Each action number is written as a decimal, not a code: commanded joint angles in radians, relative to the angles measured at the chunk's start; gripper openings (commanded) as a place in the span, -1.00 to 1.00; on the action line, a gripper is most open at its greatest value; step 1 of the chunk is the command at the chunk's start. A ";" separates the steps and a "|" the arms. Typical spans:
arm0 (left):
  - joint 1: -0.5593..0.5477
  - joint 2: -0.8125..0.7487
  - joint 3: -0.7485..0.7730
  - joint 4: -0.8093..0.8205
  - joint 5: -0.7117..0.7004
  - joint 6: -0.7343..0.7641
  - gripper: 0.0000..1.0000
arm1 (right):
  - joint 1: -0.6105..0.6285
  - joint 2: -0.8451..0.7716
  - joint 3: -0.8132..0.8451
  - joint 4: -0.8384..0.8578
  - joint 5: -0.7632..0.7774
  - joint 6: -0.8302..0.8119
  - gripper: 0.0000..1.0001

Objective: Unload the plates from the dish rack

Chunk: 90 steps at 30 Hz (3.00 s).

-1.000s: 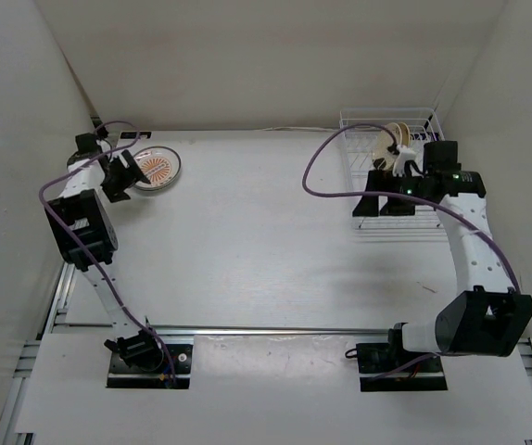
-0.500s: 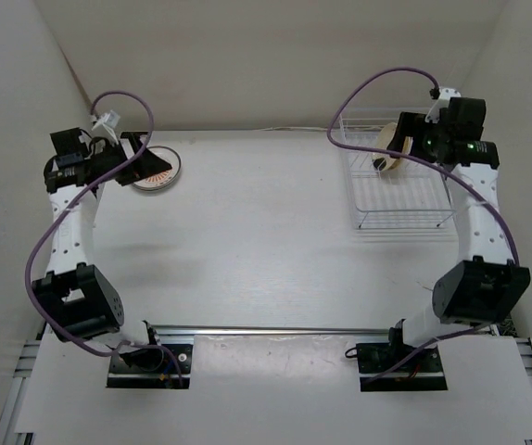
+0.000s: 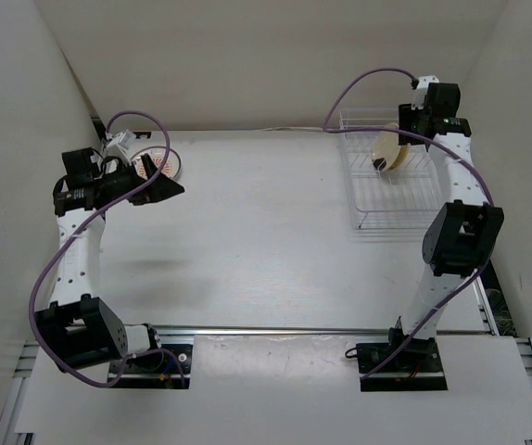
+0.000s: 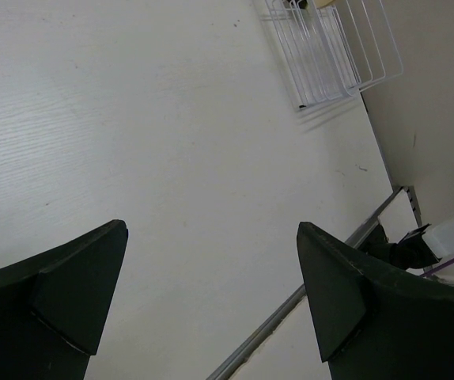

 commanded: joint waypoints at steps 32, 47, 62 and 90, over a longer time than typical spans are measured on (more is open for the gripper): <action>0.003 0.098 -0.021 0.022 -0.014 0.025 1.00 | 0.017 0.342 0.267 0.113 0.077 -0.052 -0.26; 0.003 0.107 -0.021 0.022 -0.032 0.043 1.00 | 0.068 0.270 0.332 0.161 0.188 -0.049 -1.00; 0.003 -0.003 -0.082 0.022 -0.063 0.053 1.00 | 0.178 -0.141 0.177 0.107 0.211 0.044 -1.00; 0.003 0.164 -0.096 0.022 0.264 0.005 1.00 | 0.575 0.203 -0.003 0.149 -1.195 0.426 -1.00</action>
